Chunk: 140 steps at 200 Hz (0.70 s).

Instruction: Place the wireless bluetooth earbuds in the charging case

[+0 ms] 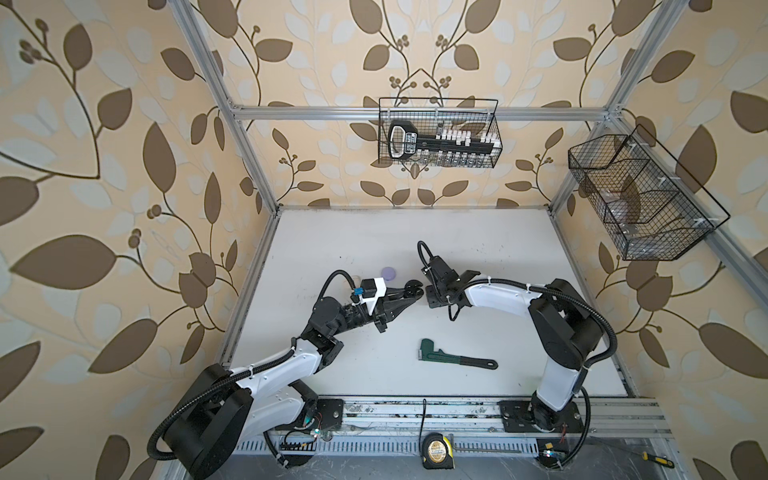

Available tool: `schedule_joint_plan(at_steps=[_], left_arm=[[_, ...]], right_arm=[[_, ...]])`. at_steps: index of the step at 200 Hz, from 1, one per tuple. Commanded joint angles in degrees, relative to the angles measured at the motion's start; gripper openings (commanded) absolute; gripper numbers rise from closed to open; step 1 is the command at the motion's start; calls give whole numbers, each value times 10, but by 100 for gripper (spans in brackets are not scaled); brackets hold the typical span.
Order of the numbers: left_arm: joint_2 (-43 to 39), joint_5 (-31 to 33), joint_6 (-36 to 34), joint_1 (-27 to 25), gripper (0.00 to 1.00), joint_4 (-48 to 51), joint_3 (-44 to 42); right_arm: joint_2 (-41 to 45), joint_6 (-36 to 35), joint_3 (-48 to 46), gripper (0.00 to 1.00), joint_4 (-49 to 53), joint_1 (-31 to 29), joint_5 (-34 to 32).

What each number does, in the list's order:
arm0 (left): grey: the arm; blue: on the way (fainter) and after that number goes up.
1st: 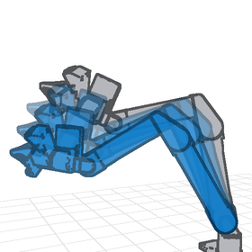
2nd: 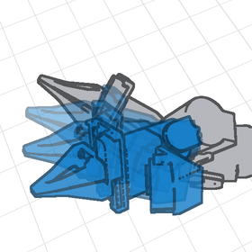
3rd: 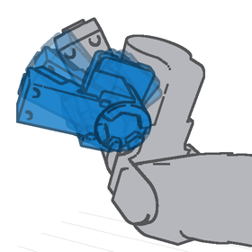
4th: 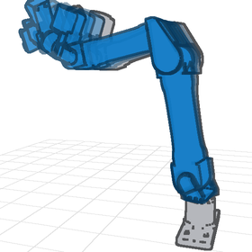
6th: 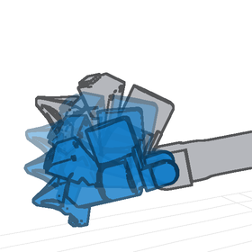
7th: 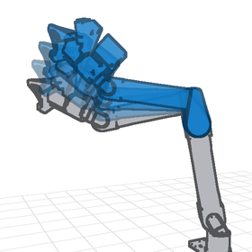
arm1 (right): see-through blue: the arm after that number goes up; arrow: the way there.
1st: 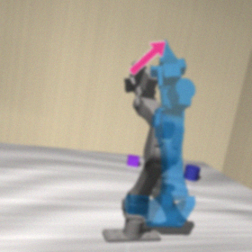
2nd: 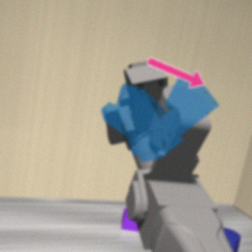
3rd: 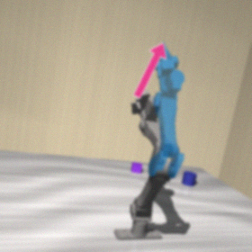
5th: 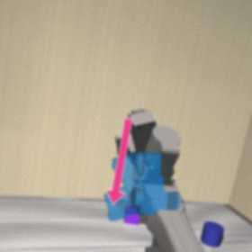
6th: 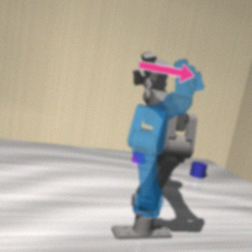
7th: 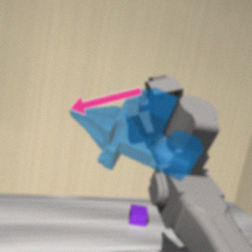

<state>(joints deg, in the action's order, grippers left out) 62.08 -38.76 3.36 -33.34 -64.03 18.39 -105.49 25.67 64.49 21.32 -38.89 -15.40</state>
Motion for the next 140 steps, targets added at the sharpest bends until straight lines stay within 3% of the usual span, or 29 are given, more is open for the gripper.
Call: schedule_joint_plan(at_steps=[1,77,140], left_arm=[[-10,1,-7,3,0,-24,-2],[-9,1,-7,4,0,-26,-3],[-9,0,-5,4,0,-28,-5]], right_arm=[[-20,-4,24,48,19,-1,2],[-61,0,33,41,11,18,13],[-65,2,27,29,7,18,15]])
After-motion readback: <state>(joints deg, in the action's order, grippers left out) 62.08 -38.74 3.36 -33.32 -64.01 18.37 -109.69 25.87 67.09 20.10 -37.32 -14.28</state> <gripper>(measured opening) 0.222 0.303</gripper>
